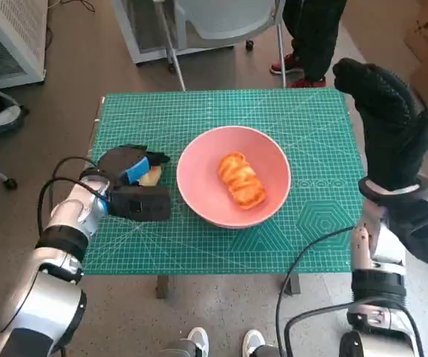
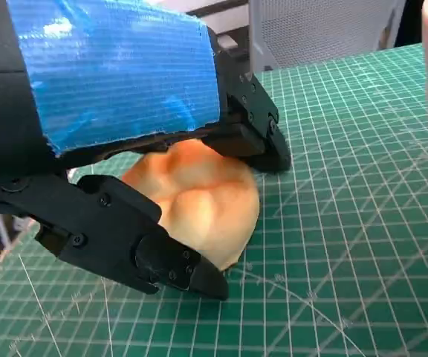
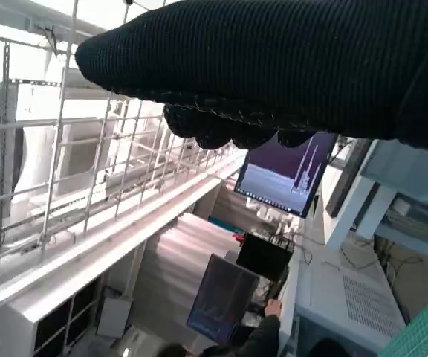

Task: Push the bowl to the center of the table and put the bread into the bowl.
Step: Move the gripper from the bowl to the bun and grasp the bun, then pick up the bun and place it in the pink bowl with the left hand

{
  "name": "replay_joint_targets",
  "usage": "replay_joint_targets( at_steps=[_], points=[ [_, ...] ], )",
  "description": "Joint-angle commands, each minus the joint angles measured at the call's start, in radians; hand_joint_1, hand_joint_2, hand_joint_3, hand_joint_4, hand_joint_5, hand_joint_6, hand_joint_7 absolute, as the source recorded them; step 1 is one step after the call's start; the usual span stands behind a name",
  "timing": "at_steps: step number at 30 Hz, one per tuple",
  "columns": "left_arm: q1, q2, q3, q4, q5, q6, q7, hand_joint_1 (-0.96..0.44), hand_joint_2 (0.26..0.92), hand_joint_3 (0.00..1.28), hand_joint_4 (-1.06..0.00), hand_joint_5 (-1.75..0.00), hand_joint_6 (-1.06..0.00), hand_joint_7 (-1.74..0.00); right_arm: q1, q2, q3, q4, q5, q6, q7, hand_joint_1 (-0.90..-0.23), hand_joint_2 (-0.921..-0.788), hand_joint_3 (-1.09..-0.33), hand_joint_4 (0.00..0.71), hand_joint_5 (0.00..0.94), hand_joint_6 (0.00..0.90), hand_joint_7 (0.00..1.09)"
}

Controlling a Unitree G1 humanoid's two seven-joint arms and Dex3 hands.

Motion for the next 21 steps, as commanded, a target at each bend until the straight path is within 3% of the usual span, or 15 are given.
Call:
replay_joint_targets(
  at_steps=[1,12,21],
  points=[
    [-0.007,0.040,0.011,-0.005,-0.019,-0.020,-0.025,0.00,0.920,0.10,-0.64,-1.13,-0.60,-1.21,0.024,-0.006,0.003,-0.001,-0.016,0.013,-0.014,-0.484,-0.921,-0.476,0.335,0.001,0.465,0.00],
    [-0.007,0.117,0.076,-0.183,-0.057,-0.096,0.038,0.00,0.920,0.09,-0.67,-1.13,-0.60,-1.25,0.023,-0.005,0.010,-0.003,-0.019,0.014,-0.023,-0.484,-0.921,-0.479,0.337,0.001,0.465,0.00],
    [0.120,0.163,0.196,-0.695,-0.116,-0.080,0.006,0.00,0.920,0.04,-0.72,-1.07,-0.65,-1.20,0.012,-0.003,0.016,0.009,-0.011,0.018,-0.015,-0.487,-0.921,-0.479,0.337,0.001,0.464,0.00]
  ],
)
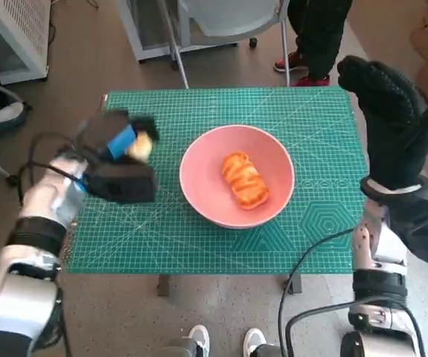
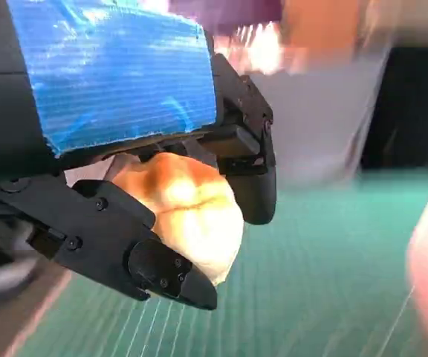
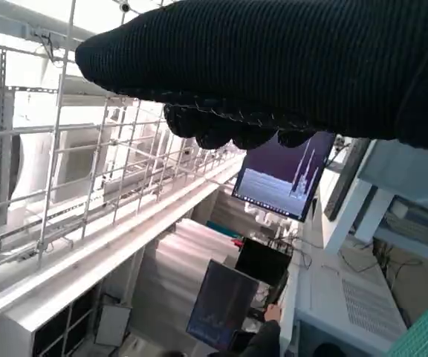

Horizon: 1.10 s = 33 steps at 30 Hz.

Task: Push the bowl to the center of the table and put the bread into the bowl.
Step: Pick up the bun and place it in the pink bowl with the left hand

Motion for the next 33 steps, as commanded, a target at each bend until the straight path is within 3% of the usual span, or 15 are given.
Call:
replay_joint_targets(
  at_steps=[1,7,13,23,31,33],
  points=[
    [0.105,0.017,0.071,-0.353,-0.041,0.009,-0.017,0.00,0.920,0.04,-0.73,-1.06,-0.66,-1.19,0.012,-0.003,0.009,0.014,-0.011,0.017,0.004,-0.487,-0.921,-0.478,0.337,0.001,0.464,0.00],
    [0.142,-0.027,0.091,-0.556,-0.054,0.013,-0.041,0.00,0.917,0.01,-0.74,-1.05,-0.72,-1.13,0.006,-0.001,0.013,0.022,-0.005,0.019,0.014,-0.493,-0.921,-0.474,0.339,0.002,0.466,0.00],
    [0.141,-0.084,0.068,-0.594,-0.057,-0.047,-0.038,0.00,0.918,0.01,-0.74,-1.05,-0.72,-1.12,0.004,0.001,0.017,0.028,0.000,0.022,0.021,-0.495,-0.921,-0.470,0.341,0.002,0.468,0.00],
    [0.058,-0.188,-0.003,-0.449,-0.033,-0.161,-0.068,0.00,0.921,0.07,-0.66,-1.13,-0.65,-1.21,0.014,-0.005,0.017,0.015,0.016,0.032,0.038,-0.495,-0.921,-0.468,0.343,0.002,0.470,0.00],
    [0.002,-0.217,-0.032,-0.323,-0.022,-0.175,-0.128,0.00,0.920,0.07,-0.66,-1.13,-0.65,-1.21,0.031,-0.012,0.011,-0.007,0.017,0.032,0.042,-0.494,-0.921,-0.469,0.342,0.001,0.472,0.00],
    [-0.006,-0.222,-0.029,-0.290,-0.036,-0.165,-0.159,0.00,0.921,0.10,-0.61,-1.17,-0.63,-1.23,0.034,-0.015,0.008,-0.009,0.015,0.031,0.040,-0.494,-0.921,-0.470,0.338,0.000,0.472,0.00]
  ],
)
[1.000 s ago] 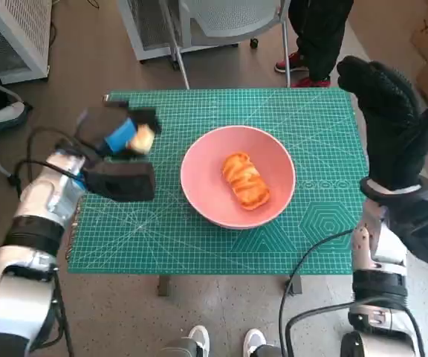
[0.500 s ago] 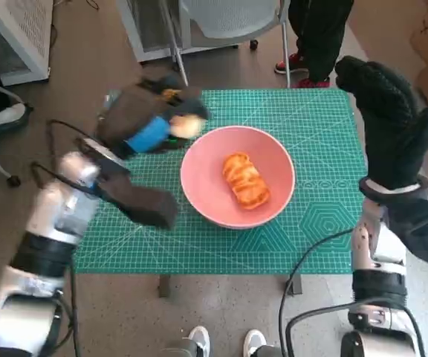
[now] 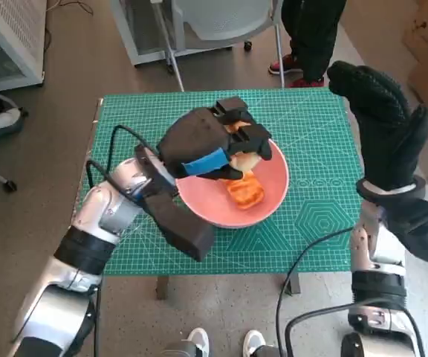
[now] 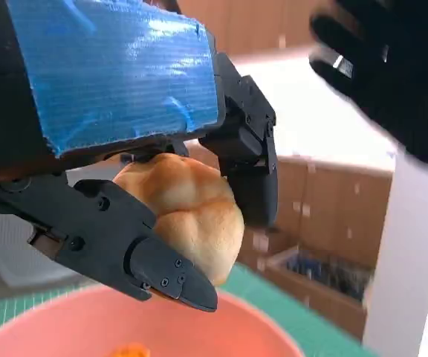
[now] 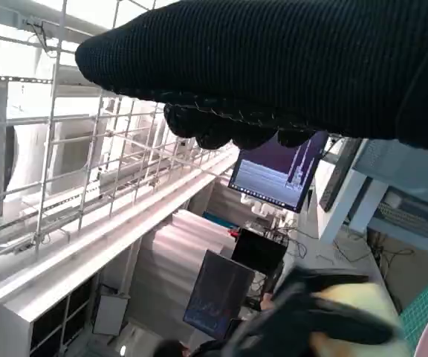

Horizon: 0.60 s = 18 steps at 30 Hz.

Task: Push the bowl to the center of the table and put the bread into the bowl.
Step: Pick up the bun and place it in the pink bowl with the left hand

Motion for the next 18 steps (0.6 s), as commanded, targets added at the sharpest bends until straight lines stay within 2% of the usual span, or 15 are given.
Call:
replay_joint_targets(
  at_steps=[1,4,5,6,7,8,9,13,18],
  points=[
    [-0.043,-0.007,0.002,0.074,-0.024,0.015,-0.065,0.00,0.921,0.12,-0.59,-1.20,-0.60,-1.25,0.032,-0.013,-0.007,-0.008,0.001,0.012,0.005,-0.495,-0.921,-0.470,0.337,0.000,0.471,0.00],
    [-0.038,-0.021,0.015,0.084,-0.064,0.074,-0.145,0.00,0.921,0.24,-0.45,-1.35,-0.47,-1.38,0.038,-0.017,-0.011,-0.015,-0.005,0.008,-0.003,-0.500,-0.921,-0.472,0.336,0.000,0.471,0.00],
    [-0.034,-0.023,0.019,0.079,-0.075,0.095,-0.169,-0.04,0.877,0.21,-0.35,-1.05,-0.36,-1.12,0.039,-0.017,-0.012,-0.017,-0.008,0.007,-0.007,-0.501,-0.921,-0.473,0.335,0.000,0.471,0.00],
    [-0.028,-0.024,0.023,0.067,-0.082,0.119,-0.191,-0.05,0.869,0.19,-0.34,-0.89,-0.34,-0.99,0.039,-0.017,-0.013,-0.018,-0.011,0.006,-0.011,-0.501,-0.921,-0.474,0.335,0.000,0.470,0.00],
    [-0.024,-0.025,0.025,0.058,-0.087,0.137,-0.206,-0.09,0.859,0.14,-0.31,-0.61,-0.32,-0.75,0.040,-0.017,-0.014,-0.019,-0.013,0.006,-0.013,-0.502,-0.921,-0.475,0.335,0.000,0.470,0.00],
    [-0.021,-0.027,0.027,0.051,-0.089,0.152,-0.215,-0.12,0.859,0.09,-0.30,-0.40,-0.31,-0.58,0.040,-0.017,-0.015,-0.019,-0.014,0.006,-0.016,-0.502,-0.921,-0.476,0.334,0.000,0.470,0.00],
    [-0.019,-0.028,0.029,0.044,-0.091,0.164,-0.223,-0.16,0.855,0.06,-0.29,-0.26,-0.31,-0.45,0.040,-0.017,-0.016,-0.020,-0.015,0.007,-0.018,-0.503,-0.921,-0.477,0.334,0.000,0.470,0.00],
    [-0.007,-0.023,0.033,0.019,-0.083,0.179,-0.218,-0.24,0.845,0.02,-0.26,-0.07,-0.29,-0.28,0.042,-0.013,-0.017,-0.027,-0.020,0.013,-0.031,-0.502,-0.921,-0.478,0.334,0.000,0.470,0.00],
    [-0.001,-0.022,0.045,0.039,-0.098,0.138,-0.195,-0.29,0.840,0.00,-0.21,-0.01,-0.28,-0.21,0.044,-0.007,-0.012,-0.034,-0.025,0.013,-0.041,-0.500,-0.921,-0.478,0.333,0.000,0.471,0.00]
  ],
)
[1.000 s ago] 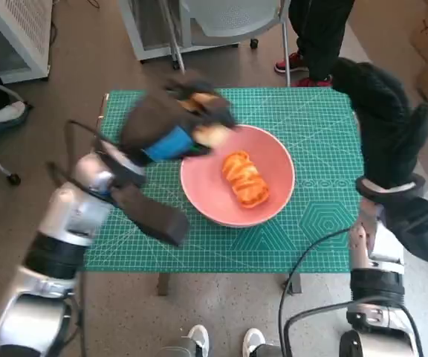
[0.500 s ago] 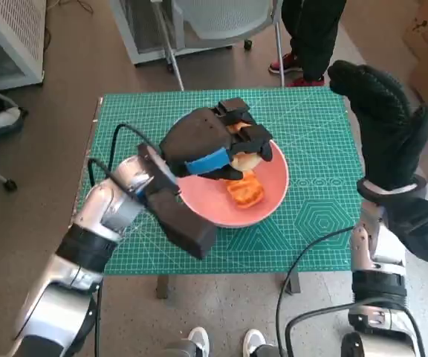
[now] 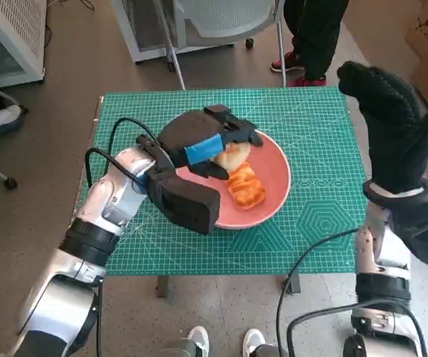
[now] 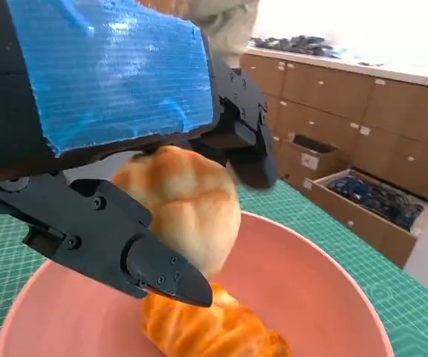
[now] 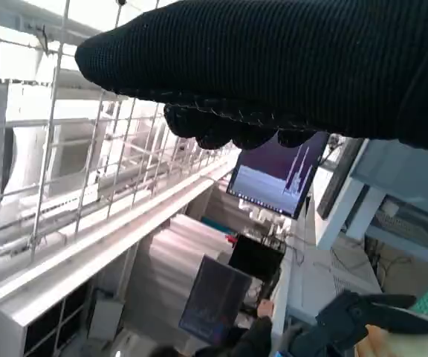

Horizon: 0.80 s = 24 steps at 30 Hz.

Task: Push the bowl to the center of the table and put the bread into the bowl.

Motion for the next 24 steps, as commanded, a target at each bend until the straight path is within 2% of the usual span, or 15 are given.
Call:
replay_joint_targets(
  at_steps=[1,15,24],
  points=[
    [0.012,-0.003,0.019,-0.003,-0.027,-0.035,0.019,-0.30,0.841,0.00,-0.20,-0.01,-0.27,-0.20,0.024,0.003,0.005,-0.005,-0.016,0.013,-0.014,-0.500,-0.921,-0.478,0.333,0.000,0.471,0.00],
    [0.031,0.020,0.078,0.010,-0.126,-0.076,-0.022,-0.44,0.877,0.01,-0.13,0.00,-0.23,-0.16,0.009,0.008,0.016,0.010,-0.018,0.007,-0.018,-0.513,-0.921,-0.474,0.334,0.000,0.466,0.00],
    [0.058,0.036,0.170,-0.005,-0.264,-0.099,-0.076,-0.50,0.899,0.03,-0.12,-0.01,-0.22,-0.16,-0.003,0.003,0.022,0.005,-0.012,0.015,-0.013,-0.516,-0.921,-0.476,0.335,0.001,0.463,0.00]
  ],
)
